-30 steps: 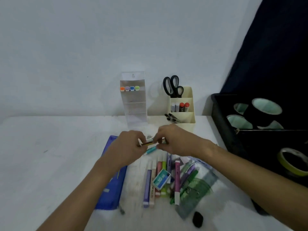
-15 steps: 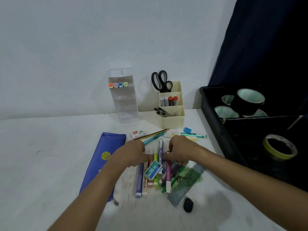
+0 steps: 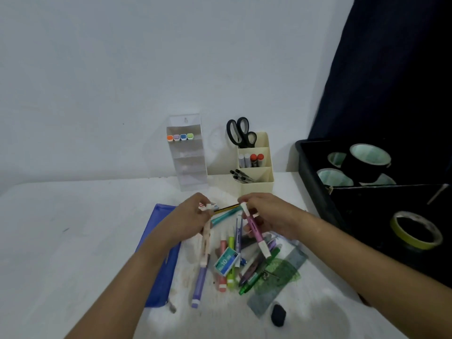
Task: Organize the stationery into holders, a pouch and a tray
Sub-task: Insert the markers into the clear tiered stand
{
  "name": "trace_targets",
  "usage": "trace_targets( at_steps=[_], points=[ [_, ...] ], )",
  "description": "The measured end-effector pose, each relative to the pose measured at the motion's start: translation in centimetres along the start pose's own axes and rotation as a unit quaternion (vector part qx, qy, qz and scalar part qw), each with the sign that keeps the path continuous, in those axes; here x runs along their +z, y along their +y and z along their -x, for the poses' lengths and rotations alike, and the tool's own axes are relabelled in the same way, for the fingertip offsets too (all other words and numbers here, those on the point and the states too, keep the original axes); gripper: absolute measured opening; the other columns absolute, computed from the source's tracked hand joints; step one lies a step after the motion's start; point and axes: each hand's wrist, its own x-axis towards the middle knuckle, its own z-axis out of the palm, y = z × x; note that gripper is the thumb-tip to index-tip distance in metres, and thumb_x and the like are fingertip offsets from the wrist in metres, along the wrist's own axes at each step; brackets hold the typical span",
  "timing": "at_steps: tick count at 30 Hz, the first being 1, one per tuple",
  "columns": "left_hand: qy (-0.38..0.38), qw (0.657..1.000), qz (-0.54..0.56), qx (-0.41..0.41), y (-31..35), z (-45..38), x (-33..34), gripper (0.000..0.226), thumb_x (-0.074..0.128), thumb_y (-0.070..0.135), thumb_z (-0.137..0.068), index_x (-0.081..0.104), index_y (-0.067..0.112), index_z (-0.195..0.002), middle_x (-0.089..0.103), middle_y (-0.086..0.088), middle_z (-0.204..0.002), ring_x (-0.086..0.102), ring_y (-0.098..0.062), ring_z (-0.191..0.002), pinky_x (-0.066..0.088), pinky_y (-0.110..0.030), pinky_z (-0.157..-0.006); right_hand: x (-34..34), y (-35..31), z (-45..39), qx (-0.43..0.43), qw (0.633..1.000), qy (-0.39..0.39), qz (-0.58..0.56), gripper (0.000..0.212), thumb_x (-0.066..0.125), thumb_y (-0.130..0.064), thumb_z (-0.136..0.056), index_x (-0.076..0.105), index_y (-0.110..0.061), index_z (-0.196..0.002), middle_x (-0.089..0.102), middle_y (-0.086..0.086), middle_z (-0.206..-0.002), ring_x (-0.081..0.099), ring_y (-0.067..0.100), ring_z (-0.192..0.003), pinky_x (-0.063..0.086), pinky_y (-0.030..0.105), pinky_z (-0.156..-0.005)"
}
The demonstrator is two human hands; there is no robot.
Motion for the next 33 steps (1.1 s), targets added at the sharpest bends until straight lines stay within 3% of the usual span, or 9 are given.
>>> trace_targets(
  at_steps=[3, 8, 11, 13, 16, 19, 22, 26, 33],
  points=[
    [0.065, 0.998, 0.006, 0.024, 0.7, -0.2, -1.2, 0.021, 0.043, 0.026, -0.1, 0.052, 0.026, -0.12, 0.061, -0.008, -0.085, 0.061, -0.018, -0.049, 0.048, -0.027, -0.047, 0.7, -0.9, -0.1, -0.005, 0.997, -0.027, -0.066, 0.033, 0.043, -0.015, -0.097, 0.052, -0.001, -0.126, 0.053, 0.012, -0.089, 0.054, 0.017, -0.065, 0.054, 0.03, -0.057],
    [0.112, 0.978, -0.174, -0.001, 2.4, -0.5, -4.7, 0.034, 0.06, 0.023, -0.087, 0.041, 0.013, -0.113, 0.057, -0.006, -0.088, 0.052, -0.015, -0.061, 0.038, -0.026, -0.048, 2.4, -4.1, -0.6, -0.108, 0.992, -0.006, 0.067, 0.027, 0.049, -0.019, -0.099, 0.056, -0.011, -0.124, 0.06, 0.005, -0.095, 0.065, 0.018, -0.082, 0.057, 0.032, -0.083],
    [0.12, 0.968, -0.222, 0.004, 3.4, -0.7, -6.8, 0.02, 0.055, 0.017, -0.087, 0.052, 0.012, -0.106, 0.061, -0.007, -0.087, 0.064, -0.019, -0.061, 0.052, -0.029, -0.048, 3.8, -6.3, -1.3, -0.216, 0.965, 0.025, 0.148, 0.027, 0.055, -0.02, -0.096, 0.059, -0.019, -0.123, 0.062, 0.004, -0.099, 0.065, 0.017, -0.09, 0.055, 0.022, -0.076],
    [0.145, 0.959, -0.242, 0.014, 4.1, -0.6, -7.7, 0.021, 0.052, 0.024, -0.093, 0.06, 0.016, -0.11, 0.064, -0.006, -0.083, 0.068, -0.021, -0.06, 0.052, -0.027, -0.046, 4.6, -7.6, -2.3, -0.291, 0.941, 0.065, 0.158, 0.025, 0.06, -0.018, -0.093, 0.063, -0.021, -0.117, 0.062, 0.005, -0.101, 0.063, 0.015, -0.087, 0.054, 0.02, -0.07],
    [0.201, 0.92, -0.335, 0.025, 4.8, -0.6, -8.8, 0.029, 0.049, 0.032, -0.095, 0.06, 0.015, -0.116, 0.067, -0.007, -0.1, 0.065, -0.024, -0.082, 0.048, -0.027, -0.064, 5.7, -9.2, -4.0, -0.382, 0.902, 0.123, 0.158, 0.024, 0.065, -0.014, -0.089, 0.067, -0.017, -0.113, 0.065, -0.001, -0.101, 0.064, 0.013, -0.087, 0.053, 0.017, -0.073],
    [0.189, 0.927, -0.324, 0.002, 5.4, -0.5, -9.6, 0.021, 0.056, 0.027, -0.088, 0.052, 0.009, -0.098, 0.056, -0.001, -0.08, 0.054, -0.018, -0.072, 0.041, -0.024, -0.055, 6.5, -9.6, -4.9, -0.452, 0.865, 0.157, 0.151, 0.025, 0.067, -0.007, -0.086, 0.07, -0.015, -0.109, 0.063, -0.009, -0.096, 0.062, 0.005, -0.077, 0.049, 0.011, -0.07],
    [0.172, 0.933, -0.315, -0.001, 5.9, -0.6, -10.4, 0.019, 0.059, 0.02, -0.083, 0.061, 0.004, -0.094, 0.061, -0.006, -0.082, 0.053, -0.018, -0.07, 0.039, -0.022, -0.052, 6.7, -9.5, -5.5, -0.499, 0.833, 0.179, 0.157, 0.025, 0.068, -0.003, -0.084, 0.07, -0.015, -0.106, 0.06, -0.012, -0.09, 0.063, 0.009, -0.076, 0.05, 0.011, -0.069],
    [0.255, 0.915, -0.303, 0.079, 5.3, -0.8, -10.4, 0.024, 0.058, 0.025, -0.088, 0.065, 0.007, -0.101, 0.068, -0.008, -0.092, 0.059, -0.02, -0.074, 0.046, -0.03, -0.061, 6.6, -8.9, -6.5, -0.522, 0.813, 0.193, 0.171, 0.025, 0.069, -0.002, -0.084, 0.071, -0.013, -0.106, 0.063, -0.005, -0.094, 0.065, 0.014, -0.078, 0.055, 0.02, -0.074],
    [0.337, 0.885, -0.243, 0.209, 4.0, -1.5, -10.1, 0.018, 0.059, 0.034, -0.092, 0.058, 0.017, -0.091, 0.057, 0.0, -0.057, 0.05, -0.016, -0.047, 0.045, -0.03, -0.052, 6.5, -8.4, -7.6, -0.557, 0.787, 0.205, 0.172, 0.024, 0.067, 0.002, -0.084, 0.071, -0.005, -0.107, 0.067, 0.006, -0.1, 0.067, 0.013, -0.083, 0.057, 0.025, -0.077]
  ],
)
